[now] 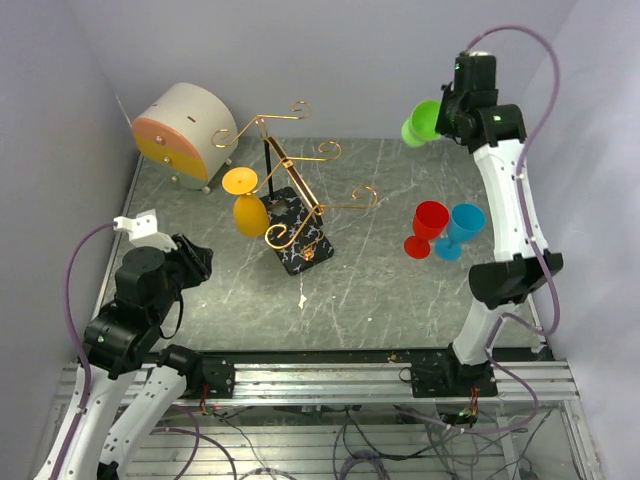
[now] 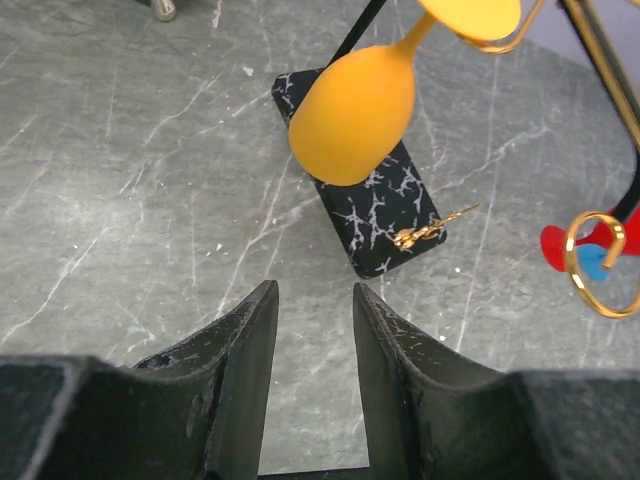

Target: Take the wine glass off the wine glass rack

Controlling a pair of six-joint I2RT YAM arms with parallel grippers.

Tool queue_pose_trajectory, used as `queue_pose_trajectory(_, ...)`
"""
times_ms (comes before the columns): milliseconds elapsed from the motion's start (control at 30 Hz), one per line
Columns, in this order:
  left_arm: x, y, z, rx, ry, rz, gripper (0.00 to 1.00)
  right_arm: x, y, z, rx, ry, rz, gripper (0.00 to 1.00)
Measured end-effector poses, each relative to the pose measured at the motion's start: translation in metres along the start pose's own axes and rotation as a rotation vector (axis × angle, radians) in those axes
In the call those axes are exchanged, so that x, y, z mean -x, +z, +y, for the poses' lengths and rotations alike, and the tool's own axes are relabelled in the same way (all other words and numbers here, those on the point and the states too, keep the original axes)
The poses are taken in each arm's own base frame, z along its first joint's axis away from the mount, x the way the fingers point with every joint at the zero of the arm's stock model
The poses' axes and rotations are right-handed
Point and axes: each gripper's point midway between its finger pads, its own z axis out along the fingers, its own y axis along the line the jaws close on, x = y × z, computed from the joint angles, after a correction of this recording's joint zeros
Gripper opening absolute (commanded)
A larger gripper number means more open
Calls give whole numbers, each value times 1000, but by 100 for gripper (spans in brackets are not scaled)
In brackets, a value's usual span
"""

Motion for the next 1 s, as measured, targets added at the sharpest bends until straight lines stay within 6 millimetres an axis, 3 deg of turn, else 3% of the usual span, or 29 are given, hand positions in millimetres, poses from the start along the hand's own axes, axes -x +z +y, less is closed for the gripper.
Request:
queue_pose_trajectory(100,-8,6,6,23,15,15,46,-51,33,6,31,-25,172,0)
queue_pose_trajectory(200,-13,9,10,35,27,27,46,-84,42,11,60,-39,279,0)
queue_pose_trajectory(500,-11,9,9,29,38,12,46,-115,64,-19,21,0,383,0)
queue_pose_trajectory(800,-6,5,9,20,33,-14,46,-211,100,-26,-30,-52,620,0)
queue_pose_trajectory(1000,-5,3,9,17,30,-25,46,-213,109,-38,-55,-34,626,0)
